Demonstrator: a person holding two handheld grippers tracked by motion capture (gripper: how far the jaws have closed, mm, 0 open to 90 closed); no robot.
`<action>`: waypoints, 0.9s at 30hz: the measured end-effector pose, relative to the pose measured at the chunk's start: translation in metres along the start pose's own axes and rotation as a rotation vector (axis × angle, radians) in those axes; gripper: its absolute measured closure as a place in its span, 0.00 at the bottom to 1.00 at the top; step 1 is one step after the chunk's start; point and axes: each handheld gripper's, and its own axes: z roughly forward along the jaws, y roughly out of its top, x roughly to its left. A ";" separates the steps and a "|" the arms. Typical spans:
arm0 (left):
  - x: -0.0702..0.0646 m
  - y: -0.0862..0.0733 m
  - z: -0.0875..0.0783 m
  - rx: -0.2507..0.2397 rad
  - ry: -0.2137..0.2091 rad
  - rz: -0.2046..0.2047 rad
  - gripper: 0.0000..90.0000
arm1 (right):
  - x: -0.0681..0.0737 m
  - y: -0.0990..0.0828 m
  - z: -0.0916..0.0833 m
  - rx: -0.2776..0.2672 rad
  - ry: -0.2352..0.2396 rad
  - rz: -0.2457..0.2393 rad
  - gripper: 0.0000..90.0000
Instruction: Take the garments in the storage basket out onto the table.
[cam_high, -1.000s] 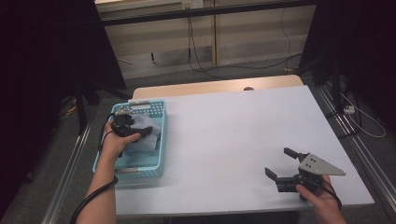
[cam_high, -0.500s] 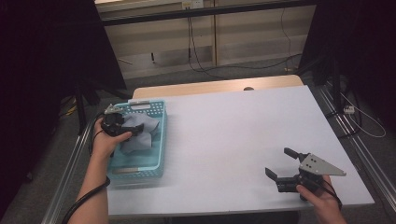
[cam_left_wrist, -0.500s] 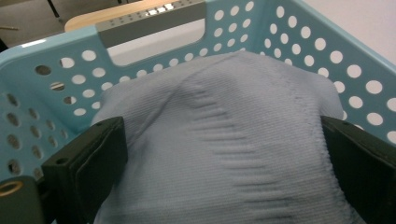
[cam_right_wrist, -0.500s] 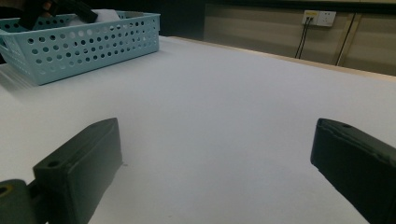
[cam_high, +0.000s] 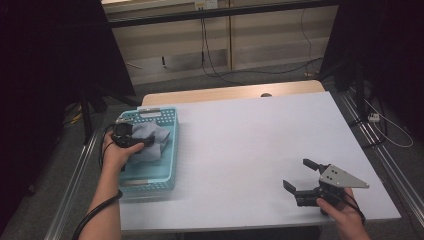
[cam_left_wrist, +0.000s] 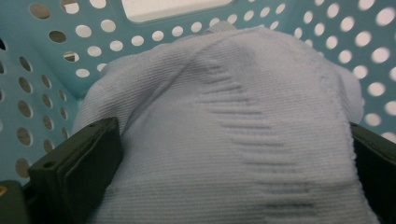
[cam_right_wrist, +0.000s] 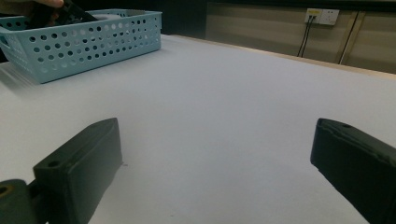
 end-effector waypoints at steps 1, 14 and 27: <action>-0.002 0.000 0.002 0.010 0.010 0.018 0.01 | 0.000 0.000 0.000 0.000 0.001 0.000 0.02; -0.016 -0.008 0.018 0.015 0.028 -0.016 0.11 | 0.001 0.000 0.001 0.004 0.007 -0.003 0.02; -0.027 0.005 0.014 0.125 0.029 -0.041 0.52 | 0.001 0.001 0.000 -0.004 0.009 -0.005 0.02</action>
